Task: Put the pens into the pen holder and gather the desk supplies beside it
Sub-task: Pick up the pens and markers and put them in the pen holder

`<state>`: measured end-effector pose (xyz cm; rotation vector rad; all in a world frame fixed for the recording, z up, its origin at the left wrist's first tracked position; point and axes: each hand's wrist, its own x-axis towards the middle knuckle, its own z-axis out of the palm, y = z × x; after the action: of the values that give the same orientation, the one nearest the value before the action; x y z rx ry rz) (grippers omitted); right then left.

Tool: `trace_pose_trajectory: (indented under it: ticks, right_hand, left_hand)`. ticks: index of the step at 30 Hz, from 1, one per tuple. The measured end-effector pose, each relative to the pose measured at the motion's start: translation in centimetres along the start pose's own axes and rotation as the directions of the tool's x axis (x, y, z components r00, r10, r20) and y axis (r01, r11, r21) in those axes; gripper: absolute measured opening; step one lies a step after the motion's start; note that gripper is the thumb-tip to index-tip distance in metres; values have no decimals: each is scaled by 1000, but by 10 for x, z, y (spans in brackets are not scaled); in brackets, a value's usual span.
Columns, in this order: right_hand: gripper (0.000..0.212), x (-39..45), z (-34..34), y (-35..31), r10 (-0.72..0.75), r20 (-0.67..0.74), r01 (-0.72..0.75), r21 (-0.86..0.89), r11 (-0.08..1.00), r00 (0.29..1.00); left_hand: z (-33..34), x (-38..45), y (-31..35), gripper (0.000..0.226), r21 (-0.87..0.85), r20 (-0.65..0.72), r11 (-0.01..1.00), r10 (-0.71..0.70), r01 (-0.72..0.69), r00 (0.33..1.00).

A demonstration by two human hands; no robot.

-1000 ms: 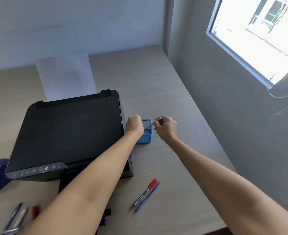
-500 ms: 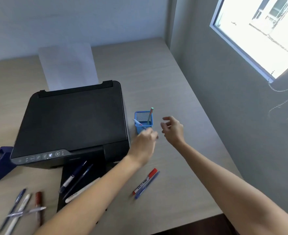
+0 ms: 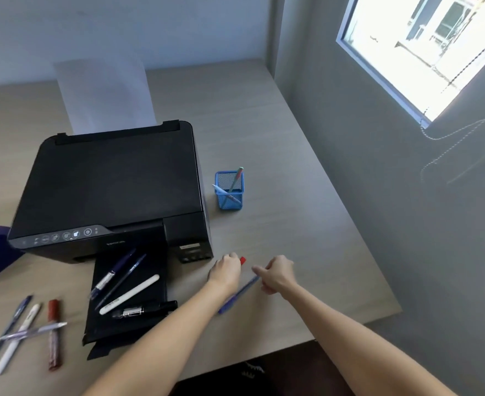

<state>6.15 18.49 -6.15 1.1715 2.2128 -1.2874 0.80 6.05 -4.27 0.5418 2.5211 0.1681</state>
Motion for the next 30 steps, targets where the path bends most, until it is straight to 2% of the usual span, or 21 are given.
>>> trace_pose_trajectory:
  ticks: [3, 5, 8, 10, 12, 14, 17, 20, 24, 27, 30]
  right_hand:
    - [32, -4, 18, -6, 50, 23, -45, -170, 984, 998]
    - [21, -3, 26, -7, 70, 29, -63, -181, 981, 997]
    - [24, 3, 25, -13, 70, 21, -66, -128, 990, 997]
    - [30, 15, 16, -22, 10, -8, -11, -141, 990, 1000]
    - [30, 29, 1, -35, -81, -92, 77, -43, 996, 992]
    - [22, 40, -19, -58, -139, -234, 184, 181, 966, 962]
    - [13, 50, -50, -101, -192, -418, 382, 435, 815, 888]
    - [11, 61, -61, -136, -236, -485, 487, 496, 719, 842]
    - [7, 79, -50, -157, -356, -464, 516, 281, 810, 811]
    - [13, 92, -40, -159, -436, -375, 500, 91, 861, 818]
    - [12, 99, -36, -160, -456, -286, 470, -21, 882, 843]
  left_hand:
    - [-26, -7, 10, 20, -112, -127, 992, 37, -52, 991]
    - [-55, -10, 17, 22, -170, -240, 977, 87, -129, 967]
    - [-107, -7, 20, 42, -241, -416, 931, 156, -274, 896]
    - [-141, 4, 17, 52, -264, -544, 905, 147, -335, 826]
    - [-168, 20, 10, 47, -283, -648, 889, 99, -360, 755]
    - [-187, 41, 3, 33, -299, -691, 888, 51, -349, 721]
    - [-201, 76, -3, 14, -311, -667, 903, 14, -296, 745]
    - [-199, 108, -6, 7, -304, -573, 933, -17, -194, 819]
    - [-183, 136, -7, 10, -254, -398, 963, -24, -85, 917]
    - [-172, 145, -7, 17, -182, -312, 983, -41, -17, 949]
    - [-172, 145, -5, 21, -115, -252, 993, -13, -17, 968]
